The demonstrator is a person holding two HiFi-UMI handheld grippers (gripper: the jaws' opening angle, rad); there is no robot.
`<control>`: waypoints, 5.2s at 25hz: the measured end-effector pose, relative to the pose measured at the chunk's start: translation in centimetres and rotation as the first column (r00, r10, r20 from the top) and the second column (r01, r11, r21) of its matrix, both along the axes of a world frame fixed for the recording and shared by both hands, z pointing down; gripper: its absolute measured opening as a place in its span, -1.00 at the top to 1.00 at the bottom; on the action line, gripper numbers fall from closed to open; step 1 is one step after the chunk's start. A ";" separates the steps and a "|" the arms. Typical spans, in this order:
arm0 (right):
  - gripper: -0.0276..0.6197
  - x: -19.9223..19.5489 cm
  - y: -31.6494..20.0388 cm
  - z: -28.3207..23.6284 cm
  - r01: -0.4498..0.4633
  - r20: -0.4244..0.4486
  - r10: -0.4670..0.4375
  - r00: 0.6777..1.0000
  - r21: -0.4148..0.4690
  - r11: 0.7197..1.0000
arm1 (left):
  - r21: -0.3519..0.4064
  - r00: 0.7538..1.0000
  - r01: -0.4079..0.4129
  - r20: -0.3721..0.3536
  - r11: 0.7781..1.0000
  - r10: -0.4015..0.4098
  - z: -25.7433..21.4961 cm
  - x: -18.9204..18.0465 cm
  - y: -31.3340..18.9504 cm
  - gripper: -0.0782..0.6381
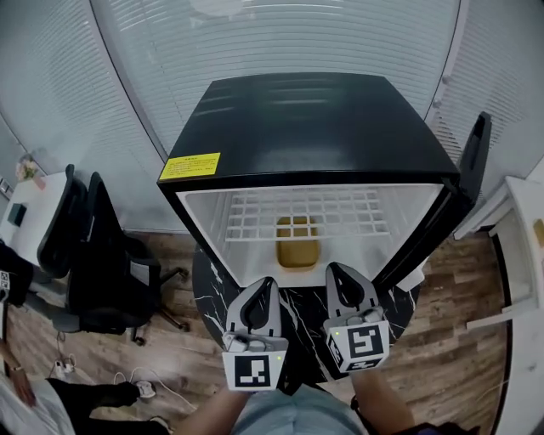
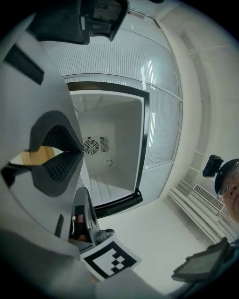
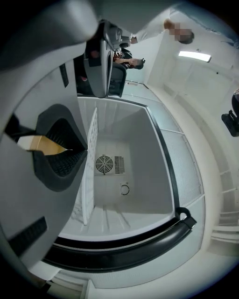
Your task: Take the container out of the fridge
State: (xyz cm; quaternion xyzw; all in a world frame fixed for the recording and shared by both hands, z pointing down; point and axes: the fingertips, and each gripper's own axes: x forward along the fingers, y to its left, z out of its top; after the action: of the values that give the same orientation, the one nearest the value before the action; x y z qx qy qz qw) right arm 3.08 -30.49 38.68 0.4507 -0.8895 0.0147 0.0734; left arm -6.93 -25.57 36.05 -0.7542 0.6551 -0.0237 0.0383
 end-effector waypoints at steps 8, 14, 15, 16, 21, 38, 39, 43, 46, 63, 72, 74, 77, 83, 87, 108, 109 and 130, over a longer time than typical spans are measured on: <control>0.84 -0.5 -3.5 5.5 -0.057 -0.047 0.052 0.998 -0.115 0.992 | -0.085 0.999 -0.016 -0.043 0.996 0.012 4.3 -1.4 -3.6 0.74; 0.77 -0.7 -5.8 10.1 -0.085 -0.077 0.070 0.995 -0.212 0.974 | -0.160 0.999 -0.018 -0.047 0.987 0.010 7.6 -2.2 -5.5 0.74; 0.73 -0.9 -6.4 10.8 -0.087 -0.080 0.071 0.994 -0.224 0.971 | -0.161 0.999 -0.019 -0.050 0.987 0.011 8.1 -2.2 -6.1 0.74; 0.71 -1.0 -6.9 11.4 -0.090 -0.083 0.072 0.994 -0.235 0.968 | -0.162 0.999 -0.023 -0.048 0.987 0.016 8.4 -2.2 -6.5 0.74; 0.58 -1.5 -8.2 13.7 -0.106 -0.104 0.079 0.991 -0.284 0.953 | -0.197 0.999 -0.039 -0.030 0.980 0.033 9.5 -2.1 -7.2 0.74; 0.38 -2.3 -8.9 17.8 -0.121 -0.196 0.053 0.979 -0.351 0.929 | -0.220 0.999 -0.038 -0.043 0.975 0.029 10.3 -2.6 -7.8 0.74; 0.38 -2.3 -8.7 17.8 -0.121 -0.195 0.054 0.979 -0.353 0.928 | -0.219 0.999 -0.036 -0.047 0.975 0.026 10.3 -2.6 -7.7 0.74; 0.38 -2.2 -8.2 17.6 -0.122 -0.193 0.054 0.980 -0.358 0.926 | -0.222 0.998 -0.057 0.010 0.973 0.061 10.2 -2.3 -7.4 0.74; 0.38 -2.2 -7.7 17.5 -0.121 -0.197 0.051 0.979 -0.360 0.925 | -0.217 0.999 -0.050 -0.020 0.975 0.047 10.0 -2.2 -7.0 0.74; 0.38 -2.5 -6.0 17.0 -0.088 -0.188 0.017 0.982 -0.375 0.923 | -0.200 0.999 -0.053 -0.024 0.978 0.049 9.4 -2.2 -6.6 0.74; 0.38 -1.9 -4.0 16.9 -0.081 -0.191 0.007 0.981 -0.384 0.920 | -0.181 0.998 -0.054 -0.025 0.982 0.051 8.7 -1.5 -6.0 0.74; 0.38 -1.9 -3.5 16.8 -0.077 -0.194 0.002 0.981 -0.384 0.920 | -0.178 0.998 -0.049 -0.042 0.983 0.042 8.6 -1.4 -5.7 0.74; 0.38 -1.8 -2.9 16.6 -0.073 -0.198 -0.006 0.980 -0.386 0.920 | -0.187 0.998 -0.051 -0.046 0.981 0.043 8.6 -1.1 -5.3 0.74; 0.38 -1.5 -2.1 15.9 -0.066 -0.187 -0.008 0.982 -0.382 0.922 | -0.175 0.998 -0.055 -0.050 0.983 0.047 8.2 -0.6 -4.7 0.74; 0.39 -1.3 -3.3 14.9 -0.083 -0.174 0.022 0.985 -0.357 0.931 | -0.170 0.998 -0.048 -0.050 0.984 0.040 7.9 -0.9 -4.8 0.74; 0.53 -1.1 -6.8 19.2 -0.178 -0.198 0.092 0.976 -0.477 0.861 | -0.196 0.998 -0.055 -0.020 0.979 0.052 9.7 -2.7 -6.7 0.74; 0.59 -1.0 -6.9 19.3 -0.185 -0.202 0.098 0.975 -0.475 0.860 | -0.196 0.998 -0.055 -0.019 0.979 0.052 9.7 -2.7 -6.7 0.74; 0.82 0.0 -2.7 14.7 -0.136 -0.140 0.087 0.986 -0.399 0.907 | -0.126 0.999 -0.023 -0.039 0.992 0.018 6.4 -1.5 -3.4 0.74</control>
State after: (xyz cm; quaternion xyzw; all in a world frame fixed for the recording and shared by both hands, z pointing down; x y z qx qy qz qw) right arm 3.12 -33.21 53.39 0.4758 -0.8337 0.1768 0.2175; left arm -8.41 -29.02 42.45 -0.7621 0.6451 -0.0506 -0.0216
